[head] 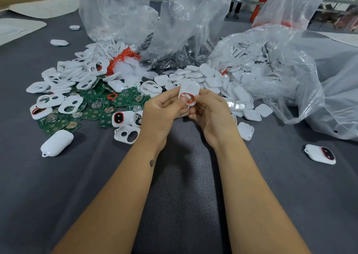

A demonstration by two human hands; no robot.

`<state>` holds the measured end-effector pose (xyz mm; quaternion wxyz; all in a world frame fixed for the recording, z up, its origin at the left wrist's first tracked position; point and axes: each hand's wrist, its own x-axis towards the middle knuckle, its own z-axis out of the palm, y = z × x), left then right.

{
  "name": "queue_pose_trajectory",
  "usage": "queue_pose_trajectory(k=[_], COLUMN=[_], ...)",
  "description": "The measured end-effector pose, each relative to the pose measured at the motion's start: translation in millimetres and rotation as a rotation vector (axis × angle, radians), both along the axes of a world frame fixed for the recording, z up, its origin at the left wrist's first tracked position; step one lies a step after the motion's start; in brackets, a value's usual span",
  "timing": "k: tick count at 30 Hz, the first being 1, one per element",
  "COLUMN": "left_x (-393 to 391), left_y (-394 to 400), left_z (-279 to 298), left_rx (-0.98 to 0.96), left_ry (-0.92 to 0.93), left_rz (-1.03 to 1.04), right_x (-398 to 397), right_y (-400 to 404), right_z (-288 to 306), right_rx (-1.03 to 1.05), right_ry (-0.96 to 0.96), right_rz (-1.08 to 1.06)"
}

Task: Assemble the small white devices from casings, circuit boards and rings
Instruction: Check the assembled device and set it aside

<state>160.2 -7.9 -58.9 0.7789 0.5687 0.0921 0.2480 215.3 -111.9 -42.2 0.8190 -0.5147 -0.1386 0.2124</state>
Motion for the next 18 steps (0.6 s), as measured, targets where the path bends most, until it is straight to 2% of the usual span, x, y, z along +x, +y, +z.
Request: queue_pose_trajectory(k=[3, 6, 9, 15, 18], left_x=[2.0, 0.2, -2.1, -1.4, -0.6], left_y=[-1.7, 0.0, -1.5, -2.3, 0.0], left_z=[-1.9, -3.1, -0.6, 0.2, -0.3], left_rx=[0.068, 0.319, 0.4, 0.322, 0.193], left_ry=[0.039, 0.073, 0.042, 0.035, 0.051], left_rz=[0.111, 0.332, 0.354, 0.22, 0.208], right_x=[-1.2, -2.6, -2.6, -2.6, -2.1], right_y=[1.1, 2.3, 2.7, 2.9, 2.4], right_z=[-1.4, -2.9, -4.9, -5.4, -5.3], right_rx=[-0.027, -0.078, -0.125, -0.111, -0.116], right_ry=[-0.037, -0.135, -0.195, -0.224, -0.221], right_rz=[-0.045, -0.112, -0.156, -0.156, -0.16])
